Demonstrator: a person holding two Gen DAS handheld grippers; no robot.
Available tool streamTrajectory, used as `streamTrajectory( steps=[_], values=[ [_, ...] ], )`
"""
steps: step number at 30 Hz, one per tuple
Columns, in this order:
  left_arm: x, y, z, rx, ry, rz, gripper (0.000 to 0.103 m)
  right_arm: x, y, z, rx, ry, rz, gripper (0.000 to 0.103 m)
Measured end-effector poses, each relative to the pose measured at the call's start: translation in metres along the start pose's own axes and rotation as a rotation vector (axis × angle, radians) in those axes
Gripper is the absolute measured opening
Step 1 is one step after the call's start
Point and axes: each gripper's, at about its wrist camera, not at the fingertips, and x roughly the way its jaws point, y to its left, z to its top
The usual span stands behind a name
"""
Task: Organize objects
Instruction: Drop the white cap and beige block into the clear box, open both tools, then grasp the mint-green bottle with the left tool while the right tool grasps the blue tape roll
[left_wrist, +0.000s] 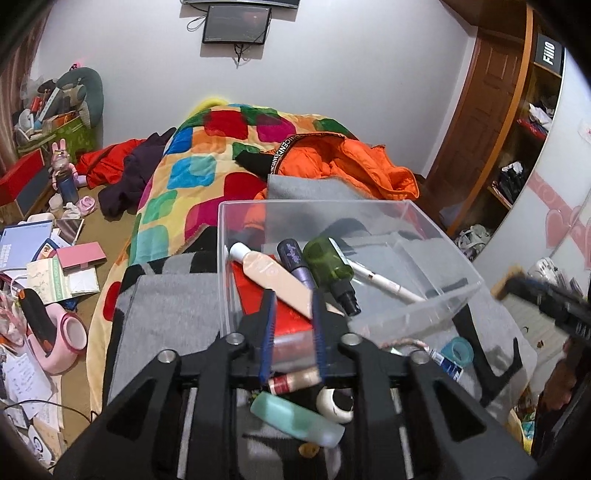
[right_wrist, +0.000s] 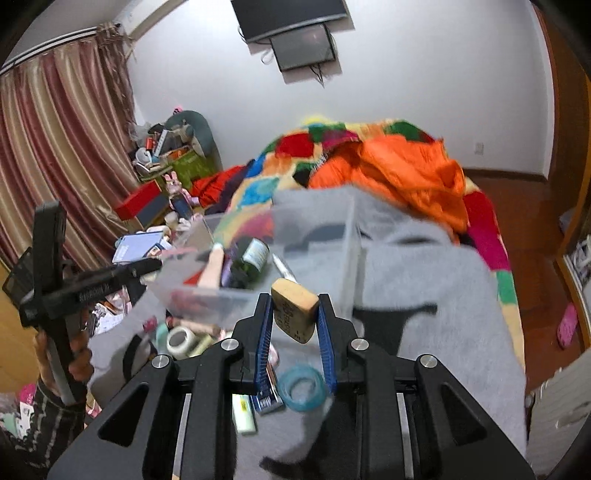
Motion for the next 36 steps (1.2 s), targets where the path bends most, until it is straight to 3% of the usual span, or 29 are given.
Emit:
streamTrajectory(
  steps=[7, 13, 28, 36],
  values=[
    [-0.013, -0.002, -0.016, 0.029, 0.009, 0.012, 0.06, 0.028, 0.016, 0.026, -0.045, 0.005, -0.027, 0.021],
    [-0.011, 0.002, -0.034, 0.043, 0.066, 0.003, 0.075, 0.067, 0.021, 0.033, -0.065, 0.084, -0.046, 0.021],
    [0.007, -0.011, -0.078, 0.135, 0.199, -0.035, 0.082, 0.087, 0.026, 0.026, -0.096, 0.167, -0.05, 0.022],
    [0.023, -0.004, -0.083, 0.141, 0.234, -0.008, 0.082, 0.064, 0.027, 0.023, -0.089, 0.126, -0.019, 0.042]
  ],
)
